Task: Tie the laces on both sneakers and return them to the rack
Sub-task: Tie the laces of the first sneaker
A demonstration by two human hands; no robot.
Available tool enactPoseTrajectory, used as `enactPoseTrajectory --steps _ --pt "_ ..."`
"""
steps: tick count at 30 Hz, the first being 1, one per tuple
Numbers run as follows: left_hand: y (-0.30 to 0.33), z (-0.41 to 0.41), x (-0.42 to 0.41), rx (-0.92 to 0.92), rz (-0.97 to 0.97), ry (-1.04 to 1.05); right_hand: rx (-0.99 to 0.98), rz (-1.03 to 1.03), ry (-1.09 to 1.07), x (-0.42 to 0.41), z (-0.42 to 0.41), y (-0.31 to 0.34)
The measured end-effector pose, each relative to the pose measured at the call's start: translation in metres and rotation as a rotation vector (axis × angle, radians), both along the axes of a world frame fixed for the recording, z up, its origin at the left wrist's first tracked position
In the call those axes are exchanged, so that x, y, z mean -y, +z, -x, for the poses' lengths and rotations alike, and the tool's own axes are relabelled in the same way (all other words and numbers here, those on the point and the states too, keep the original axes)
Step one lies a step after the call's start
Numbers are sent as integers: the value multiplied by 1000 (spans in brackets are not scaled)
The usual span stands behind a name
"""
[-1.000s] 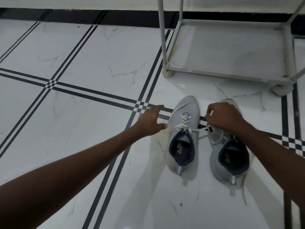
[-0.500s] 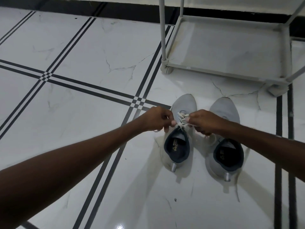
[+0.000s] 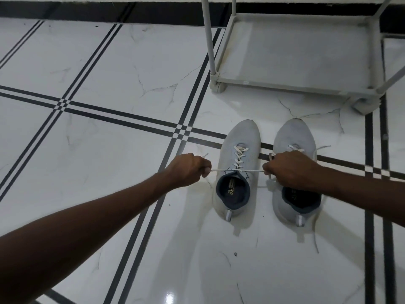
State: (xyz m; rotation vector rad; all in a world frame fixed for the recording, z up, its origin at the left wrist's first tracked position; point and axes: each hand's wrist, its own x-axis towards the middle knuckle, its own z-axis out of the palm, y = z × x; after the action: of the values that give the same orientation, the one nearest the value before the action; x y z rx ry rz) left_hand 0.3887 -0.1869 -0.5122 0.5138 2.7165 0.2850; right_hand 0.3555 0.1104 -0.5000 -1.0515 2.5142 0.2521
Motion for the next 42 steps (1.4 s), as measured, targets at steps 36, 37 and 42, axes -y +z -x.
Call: enactPoseTrajectory --steps 36,37,42 --pt "0 53 -51 809 -1093 718 513 1192 -923 67 -5 5" --pt "-1 53 -51 816 -1119 753 496 1178 -920 67 -6 5" --pt "-8 55 -52 882 -1135 724 427 1142 -913 67 -4 0"
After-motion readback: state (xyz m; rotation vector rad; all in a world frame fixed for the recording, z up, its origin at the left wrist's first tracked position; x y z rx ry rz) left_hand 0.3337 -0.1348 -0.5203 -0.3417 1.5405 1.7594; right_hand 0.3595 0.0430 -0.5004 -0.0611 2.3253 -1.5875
